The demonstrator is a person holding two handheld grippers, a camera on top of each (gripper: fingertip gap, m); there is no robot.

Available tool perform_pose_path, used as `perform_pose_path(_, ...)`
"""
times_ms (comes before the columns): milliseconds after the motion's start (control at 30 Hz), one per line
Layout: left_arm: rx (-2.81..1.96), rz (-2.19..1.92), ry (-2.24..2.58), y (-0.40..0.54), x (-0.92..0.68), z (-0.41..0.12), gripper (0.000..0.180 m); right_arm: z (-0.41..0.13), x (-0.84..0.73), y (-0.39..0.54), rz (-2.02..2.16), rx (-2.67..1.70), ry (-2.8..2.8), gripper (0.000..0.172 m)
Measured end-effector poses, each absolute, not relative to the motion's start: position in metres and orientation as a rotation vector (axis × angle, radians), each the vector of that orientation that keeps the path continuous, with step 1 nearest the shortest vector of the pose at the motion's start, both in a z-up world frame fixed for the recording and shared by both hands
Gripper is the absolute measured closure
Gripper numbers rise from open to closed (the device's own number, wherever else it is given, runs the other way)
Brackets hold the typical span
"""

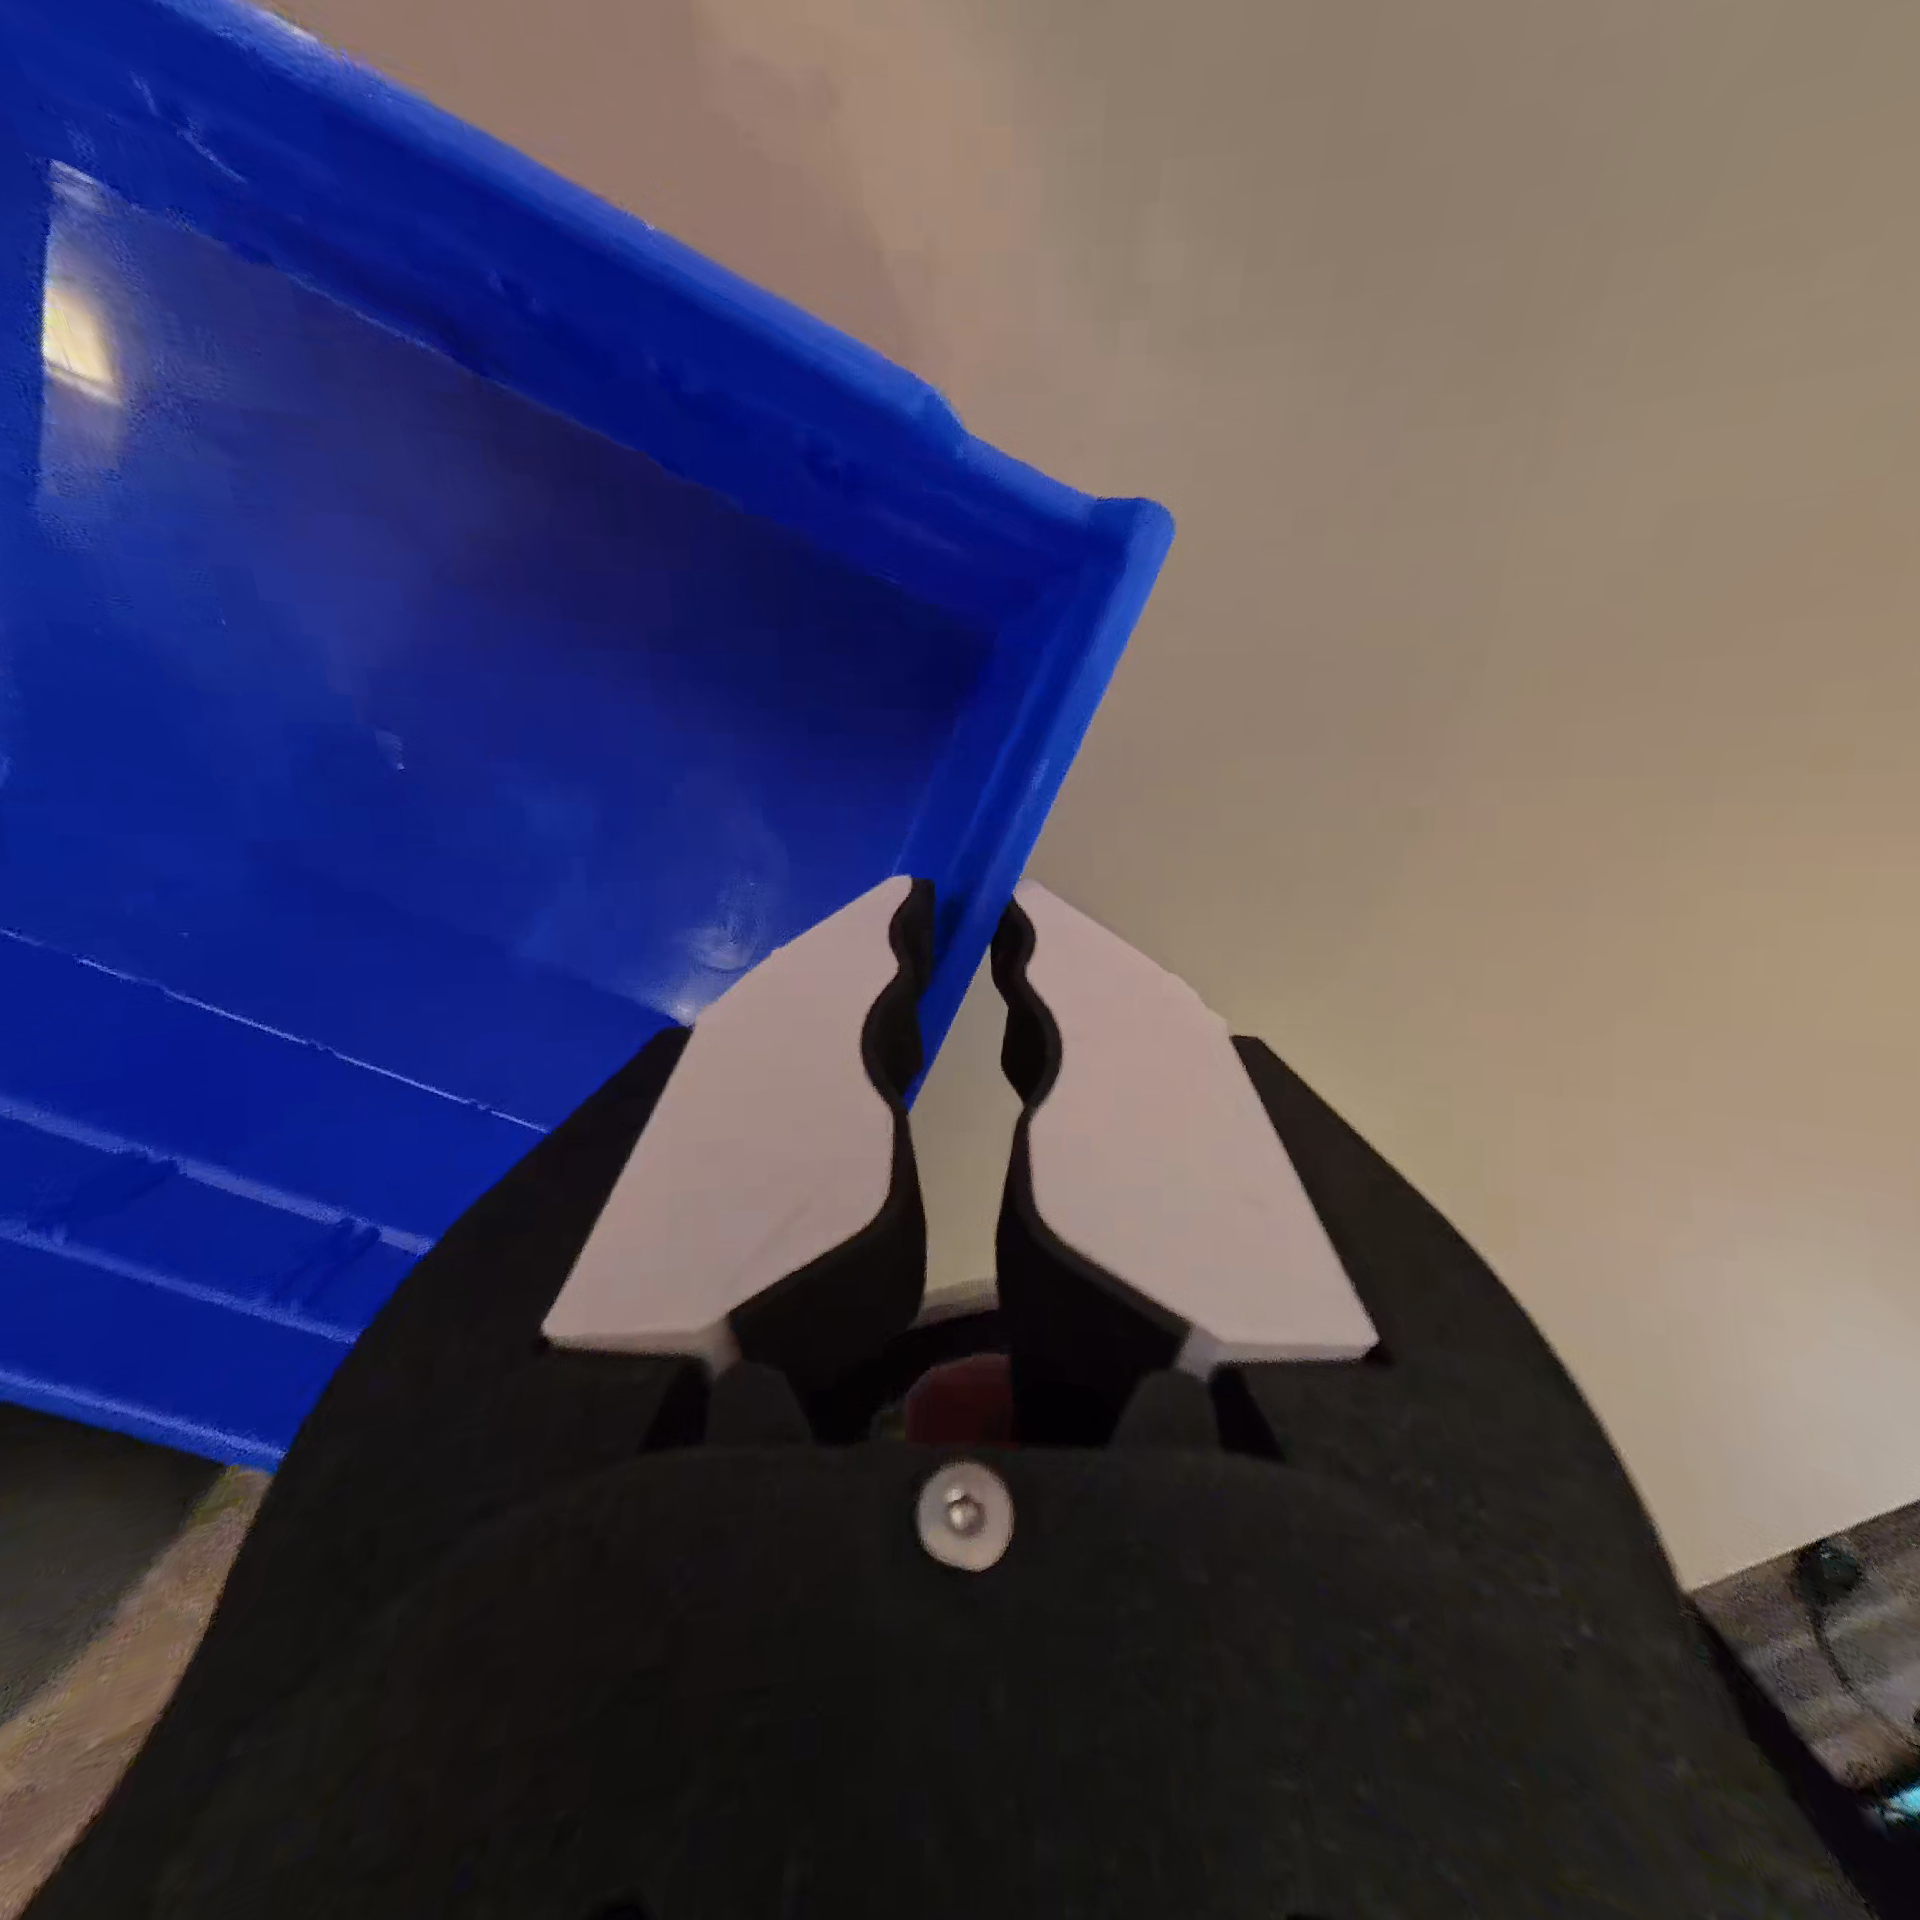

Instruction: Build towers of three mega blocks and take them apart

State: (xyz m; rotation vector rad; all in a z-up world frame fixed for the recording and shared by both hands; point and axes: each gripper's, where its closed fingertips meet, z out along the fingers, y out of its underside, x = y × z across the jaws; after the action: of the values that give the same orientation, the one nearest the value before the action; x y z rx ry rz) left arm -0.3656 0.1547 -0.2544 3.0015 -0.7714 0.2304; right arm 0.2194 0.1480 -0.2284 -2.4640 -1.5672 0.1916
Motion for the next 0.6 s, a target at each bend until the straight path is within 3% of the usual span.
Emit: perform_pose_path(600,2.747,-0.011,-1.274,0.22,-0.423,-0.255,0.171,-0.23,0.219,0.306,0.077,-2.216,-1.868,0.161)
